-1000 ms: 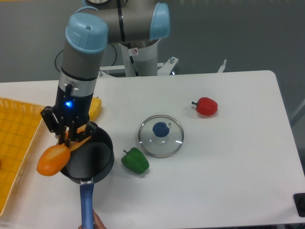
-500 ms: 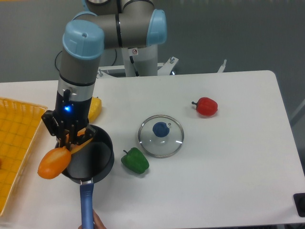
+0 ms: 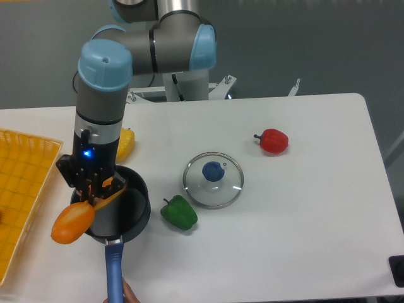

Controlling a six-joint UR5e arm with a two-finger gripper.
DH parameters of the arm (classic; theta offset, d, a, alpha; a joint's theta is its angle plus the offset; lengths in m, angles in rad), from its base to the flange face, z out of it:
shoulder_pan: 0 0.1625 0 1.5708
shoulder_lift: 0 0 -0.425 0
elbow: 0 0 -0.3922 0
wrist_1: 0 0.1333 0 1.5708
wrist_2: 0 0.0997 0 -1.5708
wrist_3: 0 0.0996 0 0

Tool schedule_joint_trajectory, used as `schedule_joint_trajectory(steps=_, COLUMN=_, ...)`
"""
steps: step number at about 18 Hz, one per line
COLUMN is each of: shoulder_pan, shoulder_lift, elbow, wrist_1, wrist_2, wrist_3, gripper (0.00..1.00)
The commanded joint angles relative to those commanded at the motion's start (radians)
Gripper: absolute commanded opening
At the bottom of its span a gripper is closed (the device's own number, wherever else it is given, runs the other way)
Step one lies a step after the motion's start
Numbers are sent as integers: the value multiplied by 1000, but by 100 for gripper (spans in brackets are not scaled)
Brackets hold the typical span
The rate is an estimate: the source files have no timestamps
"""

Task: Place the long bread in the pot
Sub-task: 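Lower the bread into the saucepan, tilting it upright inside, then open the gripper to release the bread in the saucepan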

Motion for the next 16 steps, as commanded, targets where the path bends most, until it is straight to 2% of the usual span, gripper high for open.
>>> schedule_joint_trajectory(steps=1, shoulder_pan=0, shoulder_lift=2, elbow=-2, wrist_1=-2, wrist_2=0, wrist_3=18, gripper=100)
schedule_joint_trajectory(steps=16, shoulder_pan=0, shoulder_lift=18, elbow=2, wrist_1=-6, wrist_2=5, wrist_3=20, gripper=100)
